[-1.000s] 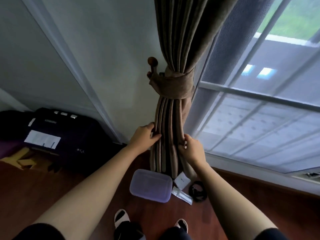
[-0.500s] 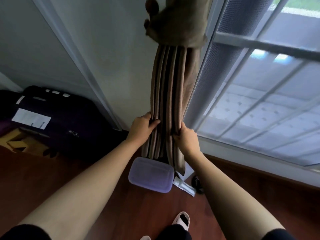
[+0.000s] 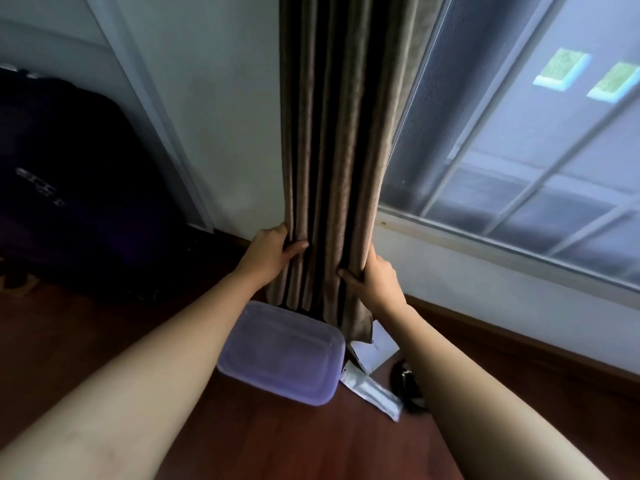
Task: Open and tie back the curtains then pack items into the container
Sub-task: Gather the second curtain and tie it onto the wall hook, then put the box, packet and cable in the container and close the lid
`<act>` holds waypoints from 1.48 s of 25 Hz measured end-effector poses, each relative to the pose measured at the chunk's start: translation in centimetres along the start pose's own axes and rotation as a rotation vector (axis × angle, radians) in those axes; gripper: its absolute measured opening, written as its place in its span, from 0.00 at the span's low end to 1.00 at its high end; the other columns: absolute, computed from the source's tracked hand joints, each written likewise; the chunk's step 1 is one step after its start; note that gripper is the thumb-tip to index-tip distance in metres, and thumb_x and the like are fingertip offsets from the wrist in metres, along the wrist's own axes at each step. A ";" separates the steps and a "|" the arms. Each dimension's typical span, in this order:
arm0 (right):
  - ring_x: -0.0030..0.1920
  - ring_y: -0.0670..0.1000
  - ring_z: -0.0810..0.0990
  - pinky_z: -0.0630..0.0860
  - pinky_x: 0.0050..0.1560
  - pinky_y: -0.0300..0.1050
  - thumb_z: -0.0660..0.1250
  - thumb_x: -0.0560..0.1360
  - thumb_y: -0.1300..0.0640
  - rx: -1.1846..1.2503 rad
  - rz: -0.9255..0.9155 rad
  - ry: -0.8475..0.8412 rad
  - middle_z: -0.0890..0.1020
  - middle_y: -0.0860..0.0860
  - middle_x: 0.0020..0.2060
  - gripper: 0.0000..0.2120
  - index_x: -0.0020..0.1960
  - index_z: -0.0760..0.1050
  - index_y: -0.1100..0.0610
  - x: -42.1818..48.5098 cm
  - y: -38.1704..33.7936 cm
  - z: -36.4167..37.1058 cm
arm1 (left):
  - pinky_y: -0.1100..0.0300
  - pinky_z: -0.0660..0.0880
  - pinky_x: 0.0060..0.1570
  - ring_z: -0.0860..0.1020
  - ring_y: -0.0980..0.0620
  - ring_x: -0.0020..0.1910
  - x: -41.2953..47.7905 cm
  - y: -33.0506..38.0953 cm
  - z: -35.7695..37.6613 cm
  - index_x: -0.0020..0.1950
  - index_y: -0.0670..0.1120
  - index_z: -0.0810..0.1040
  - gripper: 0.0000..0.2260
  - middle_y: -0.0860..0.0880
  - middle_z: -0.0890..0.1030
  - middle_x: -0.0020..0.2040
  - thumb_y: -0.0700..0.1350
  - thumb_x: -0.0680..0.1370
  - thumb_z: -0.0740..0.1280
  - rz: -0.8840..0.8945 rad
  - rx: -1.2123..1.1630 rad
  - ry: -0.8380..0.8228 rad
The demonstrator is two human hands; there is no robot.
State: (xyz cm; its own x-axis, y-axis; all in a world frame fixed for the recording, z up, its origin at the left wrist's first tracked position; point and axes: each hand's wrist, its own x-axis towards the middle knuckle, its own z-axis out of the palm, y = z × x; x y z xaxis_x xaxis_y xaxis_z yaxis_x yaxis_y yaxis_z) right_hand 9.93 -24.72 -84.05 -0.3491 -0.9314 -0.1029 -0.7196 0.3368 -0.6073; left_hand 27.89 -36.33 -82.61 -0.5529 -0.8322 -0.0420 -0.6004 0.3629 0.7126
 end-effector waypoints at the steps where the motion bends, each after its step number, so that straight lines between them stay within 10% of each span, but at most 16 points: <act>1: 0.56 0.65 0.76 0.68 0.45 0.48 0.68 0.73 0.52 0.013 -0.021 0.017 0.78 0.60 0.59 0.37 0.75 0.52 0.54 0.3 1.3 1.6 | 0.51 0.75 0.58 0.78 0.43 0.56 0.2 -1.5 1.8 0.61 0.37 0.75 0.19 0.40 0.81 0.57 0.50 0.77 0.66 0.017 -0.014 0.017; 10: 0.62 0.64 0.74 0.75 0.51 0.56 0.71 0.68 0.43 0.014 -0.119 0.243 0.49 0.50 0.77 0.51 0.76 0.36 0.46 2.8 8.9 13.3 | 0.63 0.70 0.59 0.75 0.57 0.59 2.9 -11.6 11.6 0.68 0.46 0.69 0.30 0.52 0.78 0.61 0.53 0.70 0.73 0.123 -0.200 0.105; 17: 0.65 0.58 0.72 0.70 0.64 0.51 0.68 0.72 0.59 0.708 0.210 0.112 0.73 0.53 0.64 0.35 0.74 0.56 0.52 7.1 11.1 16.7 | 0.60 0.71 0.56 0.77 0.43 0.59 4.8 -15.1 11.6 0.62 0.37 0.76 0.17 0.38 0.80 0.58 0.48 0.81 0.59 -0.091 -0.217 0.247; 20: 0.63 0.54 0.73 0.70 0.65 0.53 0.67 0.74 0.58 0.673 0.110 -0.146 0.74 0.51 0.62 0.28 0.71 0.62 0.52 7.7 10.4 18.3 | 0.54 0.71 0.63 0.75 0.44 0.62 5.2 -16.2 10.7 0.65 0.40 0.74 0.16 0.40 0.78 0.61 0.47 0.81 0.59 -0.037 -0.207 0.163; 30: 0.61 0.60 0.75 0.73 0.54 0.46 0.67 0.74 0.52 0.287 -0.005 -0.031 0.75 0.57 0.65 0.35 0.75 0.53 0.53 6.2 11.5 20.5 | 0.67 0.68 0.56 0.73 0.53 0.61 3.2 -17.4 10.7 0.68 0.43 0.71 0.18 0.47 0.76 0.62 0.47 0.80 0.61 0.002 -0.172 0.119; 37: 0.76 0.60 0.47 0.51 0.73 0.44 0.71 0.72 0.52 0.172 0.405 -0.141 0.42 0.63 0.75 0.51 0.74 0.36 0.66 -0.6 13.2 24.0 | 0.60 0.64 0.67 0.66 0.46 0.71 -2.5 -21.1 14.9 0.78 0.46 0.50 0.36 0.44 0.66 0.73 0.55 0.76 0.66 -0.217 -0.104 -0.008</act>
State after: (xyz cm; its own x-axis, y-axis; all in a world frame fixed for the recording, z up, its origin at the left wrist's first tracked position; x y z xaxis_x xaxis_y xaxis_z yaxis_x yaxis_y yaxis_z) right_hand 15.03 -23.00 -110.93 -0.4878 -0.7429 -0.4584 -0.4275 0.6612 -0.6166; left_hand 33.36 -35.65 -108.01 -0.4222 -0.8825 -0.2075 -0.6431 0.1302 0.7546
